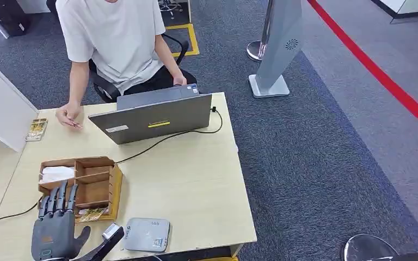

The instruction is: Pass the card to the sensor for recognition and then transmit it.

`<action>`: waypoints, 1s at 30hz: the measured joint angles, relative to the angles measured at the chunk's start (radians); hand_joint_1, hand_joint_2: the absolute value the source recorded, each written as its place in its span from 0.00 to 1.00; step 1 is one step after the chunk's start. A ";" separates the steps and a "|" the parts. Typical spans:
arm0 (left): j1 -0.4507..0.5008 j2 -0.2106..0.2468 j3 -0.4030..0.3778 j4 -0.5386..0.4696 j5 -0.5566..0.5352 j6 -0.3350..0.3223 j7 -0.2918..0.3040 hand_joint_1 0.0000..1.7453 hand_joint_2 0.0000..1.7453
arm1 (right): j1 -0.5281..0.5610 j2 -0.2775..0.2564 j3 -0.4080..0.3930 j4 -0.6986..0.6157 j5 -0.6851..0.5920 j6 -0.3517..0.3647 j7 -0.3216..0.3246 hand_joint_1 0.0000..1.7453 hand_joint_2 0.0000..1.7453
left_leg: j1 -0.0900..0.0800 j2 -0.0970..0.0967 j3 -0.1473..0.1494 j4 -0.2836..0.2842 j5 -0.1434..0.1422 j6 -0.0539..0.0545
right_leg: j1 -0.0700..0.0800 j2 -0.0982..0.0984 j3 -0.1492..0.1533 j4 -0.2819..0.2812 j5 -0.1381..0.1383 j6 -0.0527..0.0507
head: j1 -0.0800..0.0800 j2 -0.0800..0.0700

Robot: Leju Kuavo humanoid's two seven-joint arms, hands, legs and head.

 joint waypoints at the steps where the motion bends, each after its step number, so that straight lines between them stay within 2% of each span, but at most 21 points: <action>1: 0.000 0.000 0.000 0.000 0.000 -0.001 0.000 0.00 1.00 | 0.000 0.000 0.000 0.000 0.000 0.001 0.000 0.00 1.00 | 0.000 0.000 0.000 0.000 0.000 0.000 | 0.000 0.000 0.000 0.000 0.000 0.000 | 0.000 0.000; 30: -0.001 0.000 0.000 -0.005 0.000 -0.016 0.001 0.00 1.00 | -0.002 0.000 0.000 0.001 0.013 0.004 0.003 0.00 1.00 | 0.000 0.000 0.000 0.000 0.000 0.000 | 0.000 0.000 0.000 0.000 0.000 0.000 | 0.000 0.000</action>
